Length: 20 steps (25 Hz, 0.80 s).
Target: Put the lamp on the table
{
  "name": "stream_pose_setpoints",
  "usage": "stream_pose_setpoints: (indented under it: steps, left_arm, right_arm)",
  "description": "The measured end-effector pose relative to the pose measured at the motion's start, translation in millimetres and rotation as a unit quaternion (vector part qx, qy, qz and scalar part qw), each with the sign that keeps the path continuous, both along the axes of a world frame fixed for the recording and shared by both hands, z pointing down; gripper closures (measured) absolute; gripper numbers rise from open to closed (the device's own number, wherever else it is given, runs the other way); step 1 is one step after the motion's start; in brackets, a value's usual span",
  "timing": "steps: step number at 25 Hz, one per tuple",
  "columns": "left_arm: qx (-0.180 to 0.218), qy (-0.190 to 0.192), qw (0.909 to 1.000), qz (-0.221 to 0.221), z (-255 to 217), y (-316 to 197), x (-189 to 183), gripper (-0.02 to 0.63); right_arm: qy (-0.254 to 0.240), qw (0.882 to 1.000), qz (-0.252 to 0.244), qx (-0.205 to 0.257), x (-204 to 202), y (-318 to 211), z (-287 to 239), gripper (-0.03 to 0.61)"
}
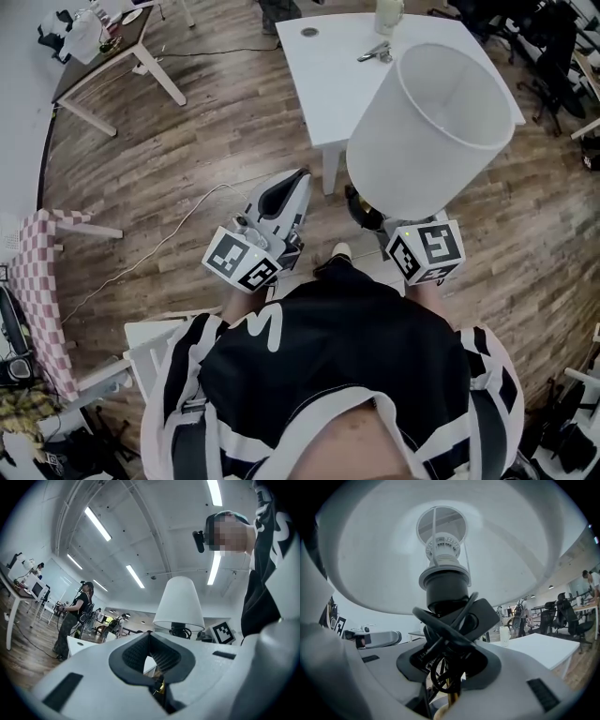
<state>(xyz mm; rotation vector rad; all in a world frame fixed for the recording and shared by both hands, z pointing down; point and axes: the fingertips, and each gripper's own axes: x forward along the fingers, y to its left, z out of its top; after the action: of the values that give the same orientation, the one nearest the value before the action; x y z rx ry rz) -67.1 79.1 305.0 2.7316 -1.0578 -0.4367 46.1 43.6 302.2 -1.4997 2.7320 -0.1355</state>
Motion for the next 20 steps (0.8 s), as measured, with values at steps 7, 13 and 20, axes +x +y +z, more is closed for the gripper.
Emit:
stream_pose_setpoints:
  steps: [7,13,20]
  left_arm:
    - [-0.002,0.000,0.9999,0.012,-0.1,-55.3,40.2,0.606]
    - [-0.002,-0.004,1.0000,0.007,0.3,-85.7,66.4,0.606]
    - [-0.007,-0.007,0.9999,-0.001,4.9,-104.2,76.3,0.606]
  right_arm:
    - [0.007,1.000,-0.001,0.001,34.2,-52.3,2.8,0.430]
    - [-0.002,1.000,-0.017,-0.009,56.3,-82.1,7.7,0.430]
    - [0.001,1.000,-0.021,-0.007,66.4,-103.3,12.2,0.430]
